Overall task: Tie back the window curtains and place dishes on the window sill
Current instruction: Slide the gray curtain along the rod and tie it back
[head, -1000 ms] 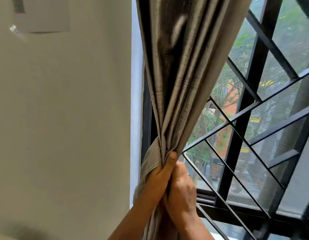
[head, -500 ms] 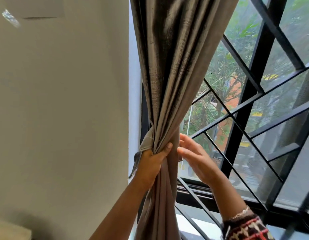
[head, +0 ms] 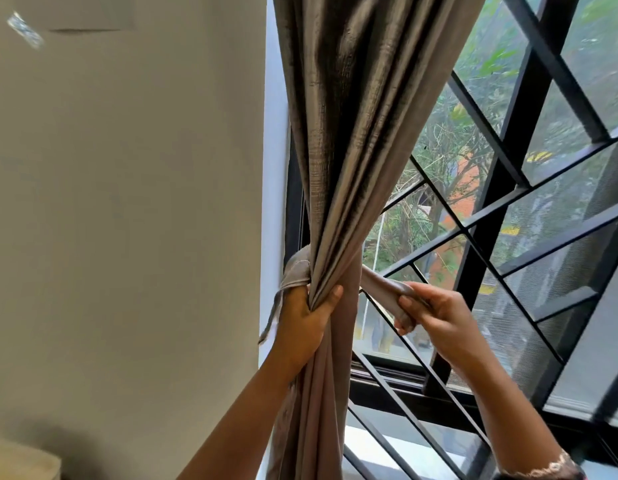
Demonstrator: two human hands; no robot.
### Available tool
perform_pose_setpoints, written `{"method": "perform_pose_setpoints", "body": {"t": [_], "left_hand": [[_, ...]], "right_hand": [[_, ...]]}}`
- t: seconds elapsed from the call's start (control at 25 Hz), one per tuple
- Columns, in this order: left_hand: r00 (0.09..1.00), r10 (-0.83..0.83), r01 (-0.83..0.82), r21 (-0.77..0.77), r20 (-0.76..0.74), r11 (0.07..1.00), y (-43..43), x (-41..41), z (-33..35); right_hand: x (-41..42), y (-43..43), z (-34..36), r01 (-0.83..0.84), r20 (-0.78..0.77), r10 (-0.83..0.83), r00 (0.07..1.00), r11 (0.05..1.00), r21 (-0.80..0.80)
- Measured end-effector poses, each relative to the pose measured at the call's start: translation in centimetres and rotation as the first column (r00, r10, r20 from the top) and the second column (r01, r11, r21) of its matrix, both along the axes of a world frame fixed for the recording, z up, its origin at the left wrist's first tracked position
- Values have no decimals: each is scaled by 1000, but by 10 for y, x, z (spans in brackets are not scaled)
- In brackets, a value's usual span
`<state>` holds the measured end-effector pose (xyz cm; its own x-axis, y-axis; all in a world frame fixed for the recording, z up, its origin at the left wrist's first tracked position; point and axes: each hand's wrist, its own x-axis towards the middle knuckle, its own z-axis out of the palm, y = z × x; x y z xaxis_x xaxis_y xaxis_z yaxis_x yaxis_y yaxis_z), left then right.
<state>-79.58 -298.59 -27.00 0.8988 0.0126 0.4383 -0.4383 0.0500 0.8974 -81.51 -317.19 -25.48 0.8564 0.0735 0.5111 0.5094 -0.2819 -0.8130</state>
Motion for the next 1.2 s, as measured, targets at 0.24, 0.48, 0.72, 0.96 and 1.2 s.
{"method": "perform_pose_setpoints", "body": {"t": [0.24,0.48,0.72,0.96,1.2], "left_hand": [[954,180,-203,75,240,976,-8,-1,-15],[944,76,-128,144,320,981,-7,-8,-27],[779,38,-282,296,626,913,-2,-5,-29],[789,61,-374,398,612,838,12,-21,-35],[684,186,-453,212,705,866,22,-49,0]], "right_hand": [[-49,11,5,-86,132,64,989,982,166],[-69,46,16,-97,42,88,995,906,412],[-70,75,18,-114,100,83,992,924,365],[-55,77,1,177,277,-173,945,984,9],[-52,72,-1,264,384,-201,901,957,-117]]}}
